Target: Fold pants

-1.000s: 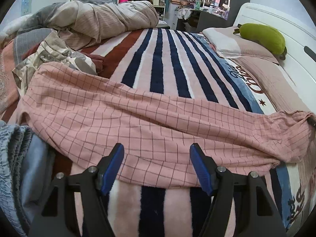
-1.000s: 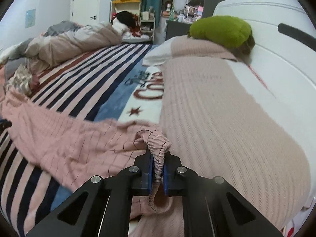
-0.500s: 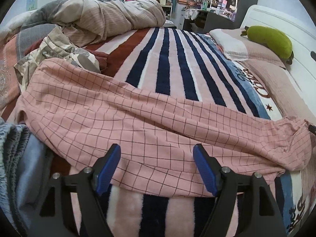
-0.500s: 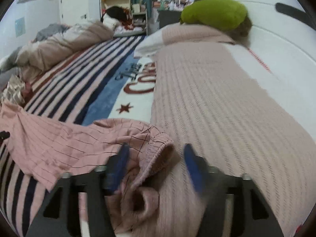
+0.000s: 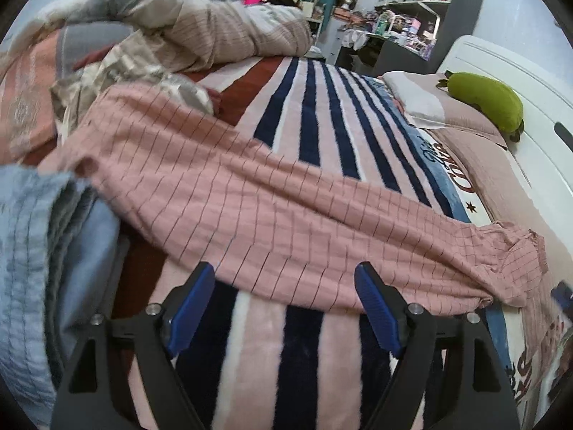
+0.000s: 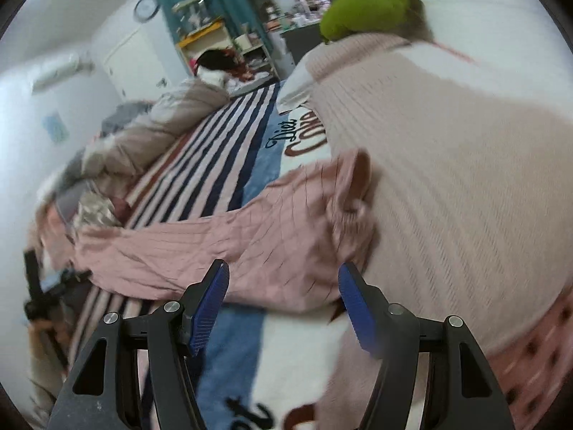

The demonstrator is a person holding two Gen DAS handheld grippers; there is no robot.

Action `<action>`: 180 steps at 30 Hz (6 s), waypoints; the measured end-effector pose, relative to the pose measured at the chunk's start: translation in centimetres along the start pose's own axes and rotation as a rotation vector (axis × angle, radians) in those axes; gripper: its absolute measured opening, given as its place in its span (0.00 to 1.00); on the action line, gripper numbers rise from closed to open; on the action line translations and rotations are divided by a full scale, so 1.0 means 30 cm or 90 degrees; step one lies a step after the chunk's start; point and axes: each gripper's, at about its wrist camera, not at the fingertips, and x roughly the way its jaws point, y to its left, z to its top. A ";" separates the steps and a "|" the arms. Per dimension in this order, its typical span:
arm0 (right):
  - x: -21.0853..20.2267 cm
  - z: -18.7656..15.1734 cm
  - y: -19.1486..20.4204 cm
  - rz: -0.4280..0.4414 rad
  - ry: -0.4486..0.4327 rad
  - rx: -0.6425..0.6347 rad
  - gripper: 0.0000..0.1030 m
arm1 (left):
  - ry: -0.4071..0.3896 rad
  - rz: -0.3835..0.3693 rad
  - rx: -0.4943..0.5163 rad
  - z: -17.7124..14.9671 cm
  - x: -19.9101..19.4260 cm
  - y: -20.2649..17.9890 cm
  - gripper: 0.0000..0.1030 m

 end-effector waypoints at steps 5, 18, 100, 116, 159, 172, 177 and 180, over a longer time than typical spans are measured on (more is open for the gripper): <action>0.077 -0.068 -0.027 -0.007 -0.013 0.073 0.58 | 0.015 0.001 -0.011 -0.025 0.023 0.024 0.75; 0.206 -0.010 0.037 -0.223 -0.142 0.024 0.70 | 0.026 0.001 -0.044 -0.004 0.133 0.086 0.75; 0.017 0.142 0.283 -0.072 -0.089 -0.194 0.63 | -0.064 0.085 -0.212 0.256 0.254 0.278 0.11; -0.010 0.124 0.237 -0.037 -0.091 -0.155 0.63 | -0.110 -0.039 0.100 0.231 0.033 -0.111 0.06; 0.605 -0.208 1.120 0.111 0.078 -0.439 0.68 | -0.064 -0.078 0.022 0.104 -0.088 0.241 0.66; 0.536 -0.241 0.851 -0.022 0.001 -0.233 0.08 | -0.074 -0.087 0.015 0.090 -0.097 0.261 0.66; 0.509 -0.244 0.818 0.000 0.057 -0.233 0.18 | -0.076 -0.081 0.014 0.090 -0.107 0.264 0.66; 0.441 -0.231 0.886 0.017 0.016 -0.267 0.63 | -0.083 -0.080 0.014 0.096 -0.116 0.269 0.66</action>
